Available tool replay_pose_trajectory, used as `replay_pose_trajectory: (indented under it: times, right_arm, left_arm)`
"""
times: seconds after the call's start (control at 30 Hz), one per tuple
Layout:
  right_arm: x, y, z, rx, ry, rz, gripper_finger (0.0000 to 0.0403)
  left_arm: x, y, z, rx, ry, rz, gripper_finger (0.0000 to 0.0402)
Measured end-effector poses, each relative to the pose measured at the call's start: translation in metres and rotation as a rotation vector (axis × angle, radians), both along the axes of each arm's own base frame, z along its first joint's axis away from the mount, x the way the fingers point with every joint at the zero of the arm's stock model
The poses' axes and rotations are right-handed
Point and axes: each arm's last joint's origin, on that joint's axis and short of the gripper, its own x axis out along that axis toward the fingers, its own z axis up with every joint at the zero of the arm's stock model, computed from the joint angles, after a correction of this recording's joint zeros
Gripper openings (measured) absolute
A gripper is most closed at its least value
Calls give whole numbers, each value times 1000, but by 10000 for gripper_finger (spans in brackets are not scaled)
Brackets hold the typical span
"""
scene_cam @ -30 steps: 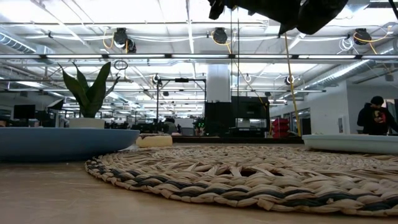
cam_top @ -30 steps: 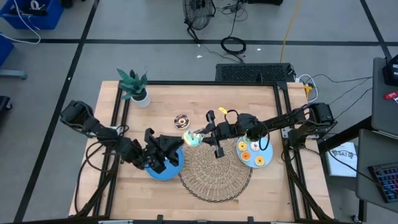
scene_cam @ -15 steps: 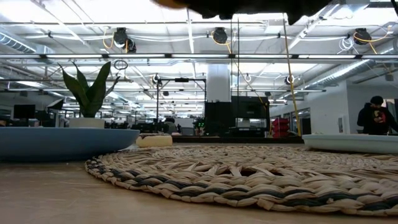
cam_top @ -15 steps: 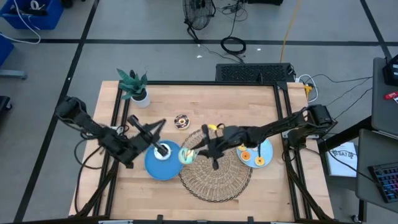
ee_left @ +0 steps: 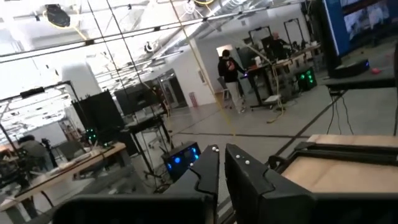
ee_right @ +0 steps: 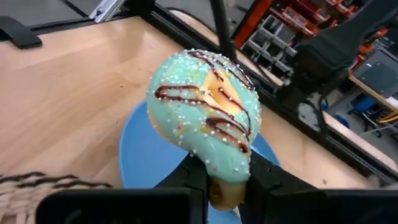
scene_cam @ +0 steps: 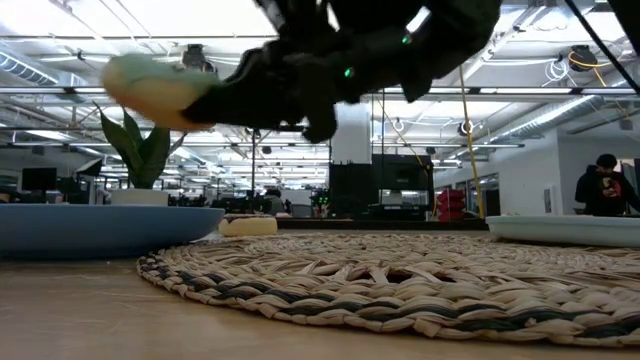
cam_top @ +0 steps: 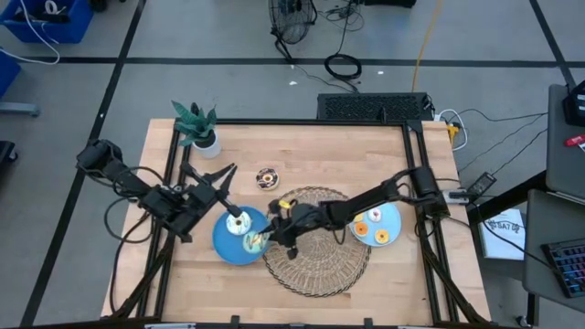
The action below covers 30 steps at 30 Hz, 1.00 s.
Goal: Pick & Place donuts
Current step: Put the large green donut on the blue plate
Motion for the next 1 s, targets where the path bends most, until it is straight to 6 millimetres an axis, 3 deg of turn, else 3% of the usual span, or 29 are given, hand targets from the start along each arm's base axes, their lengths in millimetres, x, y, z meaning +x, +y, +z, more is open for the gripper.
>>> replay_pose_trajectory:
  times: [0.27, 0.47, 0.73, 1.0]
  right_arm:
    - [17, 4, -40, 20, 79, 41, 40]
    - [17, 4, -43, 29, 96, 37, 49]
    - [17, 4, -43, 49, 100, 25, 139]
    - [18, 2, -40, 84, 89, -76, 228]
  left_arm:
    - [4, 4, -2, -3, 20, 28, 5]
    - [7, 5, -4, -1, 33, 37, 23]
    - [9, 7, -4, -10, 24, 43, 56]
    - [8, 7, -4, -12, 24, 43, 44]
